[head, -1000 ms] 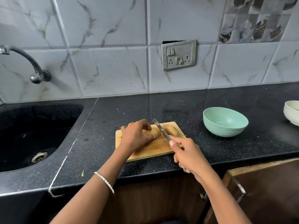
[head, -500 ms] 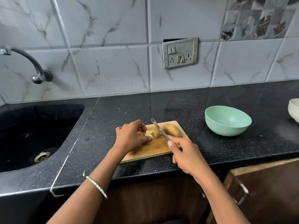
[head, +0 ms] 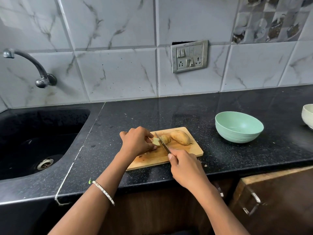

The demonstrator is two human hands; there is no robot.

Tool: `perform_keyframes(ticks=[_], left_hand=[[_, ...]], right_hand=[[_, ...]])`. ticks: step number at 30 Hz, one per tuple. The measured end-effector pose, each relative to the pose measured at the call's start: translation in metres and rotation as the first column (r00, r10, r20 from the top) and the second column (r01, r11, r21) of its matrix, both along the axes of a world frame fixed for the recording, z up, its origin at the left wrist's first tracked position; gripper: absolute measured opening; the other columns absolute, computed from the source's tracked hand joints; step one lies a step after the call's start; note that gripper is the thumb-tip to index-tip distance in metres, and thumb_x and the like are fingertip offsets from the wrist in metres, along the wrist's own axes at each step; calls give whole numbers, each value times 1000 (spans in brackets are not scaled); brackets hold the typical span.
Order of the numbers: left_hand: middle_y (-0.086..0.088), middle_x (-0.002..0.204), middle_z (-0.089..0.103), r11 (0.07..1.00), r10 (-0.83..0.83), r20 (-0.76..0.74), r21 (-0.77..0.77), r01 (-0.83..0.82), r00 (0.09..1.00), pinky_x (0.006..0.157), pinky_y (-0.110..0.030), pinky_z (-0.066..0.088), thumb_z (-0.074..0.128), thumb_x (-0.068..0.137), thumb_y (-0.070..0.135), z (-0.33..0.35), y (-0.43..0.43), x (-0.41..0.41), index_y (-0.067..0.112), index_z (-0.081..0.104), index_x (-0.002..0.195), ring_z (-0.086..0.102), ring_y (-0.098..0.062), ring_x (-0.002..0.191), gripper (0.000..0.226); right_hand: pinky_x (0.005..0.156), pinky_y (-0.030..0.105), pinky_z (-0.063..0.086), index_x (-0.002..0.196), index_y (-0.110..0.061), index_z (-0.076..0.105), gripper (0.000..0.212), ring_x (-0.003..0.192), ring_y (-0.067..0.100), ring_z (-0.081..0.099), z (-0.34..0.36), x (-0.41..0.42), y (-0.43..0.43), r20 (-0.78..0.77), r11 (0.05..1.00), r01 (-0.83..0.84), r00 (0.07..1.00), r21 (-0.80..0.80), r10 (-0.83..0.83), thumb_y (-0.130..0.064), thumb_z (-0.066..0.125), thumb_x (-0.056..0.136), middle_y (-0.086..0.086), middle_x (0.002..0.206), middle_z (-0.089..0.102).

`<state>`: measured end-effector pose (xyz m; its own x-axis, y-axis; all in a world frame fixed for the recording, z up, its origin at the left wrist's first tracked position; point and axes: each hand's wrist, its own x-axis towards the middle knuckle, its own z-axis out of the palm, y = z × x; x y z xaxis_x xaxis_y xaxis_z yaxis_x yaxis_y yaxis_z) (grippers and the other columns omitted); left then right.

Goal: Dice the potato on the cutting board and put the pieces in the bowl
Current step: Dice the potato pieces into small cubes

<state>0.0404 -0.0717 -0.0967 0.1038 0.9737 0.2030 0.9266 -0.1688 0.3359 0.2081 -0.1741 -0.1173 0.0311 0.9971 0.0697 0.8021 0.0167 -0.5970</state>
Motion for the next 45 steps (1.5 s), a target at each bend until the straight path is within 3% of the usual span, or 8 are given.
perform_keyframes(ticks=[5,10,15,19,23,28,36,45], left_hand=[[15,79,71,998,47,111,-40,-43,993,90,-40,31,84,71,45,0,-2,0,32,73,104,61,-11,96,37],[16,78,69,995,70,144,-86,-58,987,86,-39,30,86,67,48,4,-4,-1,32,72,106,59,-10,96,44],[14,100,71,996,74,153,-55,-67,985,93,-41,33,86,68,45,5,-6,2,34,70,108,60,-14,105,45],[12,97,73,996,76,164,-63,-67,983,89,-39,31,86,67,43,4,-6,4,33,73,103,62,-14,105,40],[10,95,74,996,82,164,-46,-76,983,92,-40,35,87,67,43,2,-5,5,33,75,102,62,-16,104,38],[9,92,75,997,72,188,-24,-69,980,94,-41,44,89,63,42,-4,-3,4,32,77,98,65,-16,100,37],[8,90,76,998,66,222,-30,-61,973,93,-43,49,90,63,39,-6,-2,4,31,78,94,66,-19,98,35],[7,90,76,997,79,248,-28,-74,966,95,-43,47,90,64,37,-7,-4,3,29,78,95,66,-18,98,35]], right_hand=[[92,42,49,133,-28,58,34,119,29,56,0,-6,0,-7,1000,-19,1000,-15,19,-38,38,107,3,124,63],[88,41,51,133,-29,57,34,105,28,61,3,0,-1,-21,1000,-4,1000,5,4,-39,36,107,1,107,66],[100,40,48,148,-33,47,43,115,23,61,12,-3,-7,-77,1000,-15,997,28,17,-40,37,107,-3,131,63],[93,43,52,135,-30,56,35,102,22,63,9,-8,-6,-87,1000,-23,996,-14,22,-40,36,107,-2,110,65],[96,42,49,133,-28,57,34,116,26,57,11,-12,-7,-76,999,-23,997,-27,21,-38,36,108,2,121,62],[63,37,43,88,-27,51,27,90,24,58,6,-19,4,-50,999,-15,999,-37,13,-38,35,107,3,96,61],[75,39,48,119,-24,59,27,101,27,60,8,-21,16,-12,999,-7,1000,-51,7,-35,38,107,3,109,63],[67,37,43,98,-23,56,21,89,27,59,6,-17,-6,36,998,-14,999,-55,16,-33,40,106,3,96,61]])
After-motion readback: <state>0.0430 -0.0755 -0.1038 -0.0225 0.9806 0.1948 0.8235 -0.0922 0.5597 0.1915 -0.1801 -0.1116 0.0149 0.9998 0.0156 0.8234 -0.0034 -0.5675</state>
